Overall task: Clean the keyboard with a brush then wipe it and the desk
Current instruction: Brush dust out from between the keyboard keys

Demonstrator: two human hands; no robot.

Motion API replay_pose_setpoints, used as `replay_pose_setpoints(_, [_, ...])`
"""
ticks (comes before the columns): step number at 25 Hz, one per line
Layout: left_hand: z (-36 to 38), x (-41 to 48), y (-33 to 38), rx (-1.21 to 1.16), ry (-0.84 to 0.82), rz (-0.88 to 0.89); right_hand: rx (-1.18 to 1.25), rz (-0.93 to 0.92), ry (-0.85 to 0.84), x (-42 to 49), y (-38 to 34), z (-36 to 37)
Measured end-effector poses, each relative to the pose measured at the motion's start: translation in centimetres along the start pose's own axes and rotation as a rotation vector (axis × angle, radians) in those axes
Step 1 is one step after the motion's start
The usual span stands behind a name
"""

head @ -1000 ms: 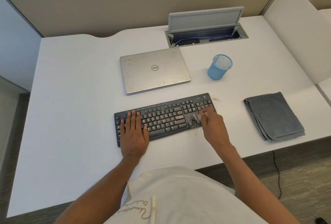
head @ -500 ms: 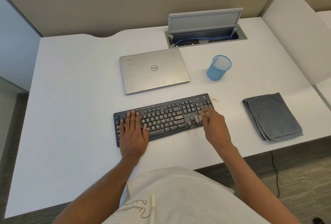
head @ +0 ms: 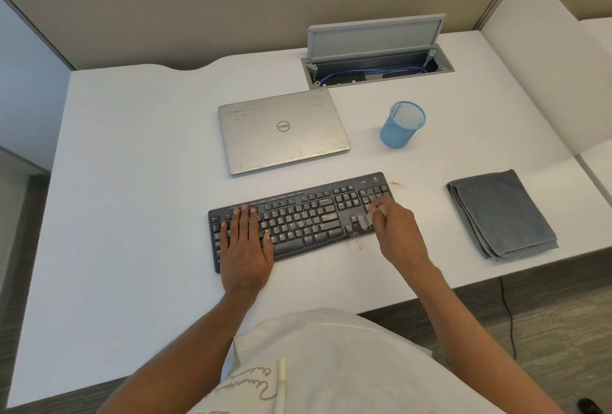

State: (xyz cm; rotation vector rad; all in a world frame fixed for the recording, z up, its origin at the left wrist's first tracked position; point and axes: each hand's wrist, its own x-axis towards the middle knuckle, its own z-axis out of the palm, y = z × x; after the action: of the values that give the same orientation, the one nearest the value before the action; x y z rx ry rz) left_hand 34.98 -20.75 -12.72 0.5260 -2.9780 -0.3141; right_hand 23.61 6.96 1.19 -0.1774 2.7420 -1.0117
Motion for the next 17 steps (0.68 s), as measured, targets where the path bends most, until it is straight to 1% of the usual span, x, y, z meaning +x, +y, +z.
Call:
replay_pose_setpoints(3, [-0.04,-0.02,-0.02,-0.005,0.003,-0.001,-0.013,-0.019,-0.015,0.34,-0.32,0.26])
replay_pose_setpoints(10, [0.03,0.01,-0.07,-0.003,-0.006,-0.003,-0.221,0.021,-0.097,0.69,0.25,0.98])
replay_pose_setpoints(12, [0.03,0.04,-0.1,0.0,-0.009,-0.004,-0.215,0.006,-0.077,0.82,-0.1,0.91])
replay_pose_setpoints(14, [0.05,0.03,-0.07,0.002,-0.006,-0.003,-0.157,-0.009,-0.045,0.86,-0.5,0.84])
replay_pose_setpoints(17, [0.08,0.04,-0.04,-0.004,-0.008,-0.008,-0.124,-0.006,-0.04,0.79,-0.63,0.84])
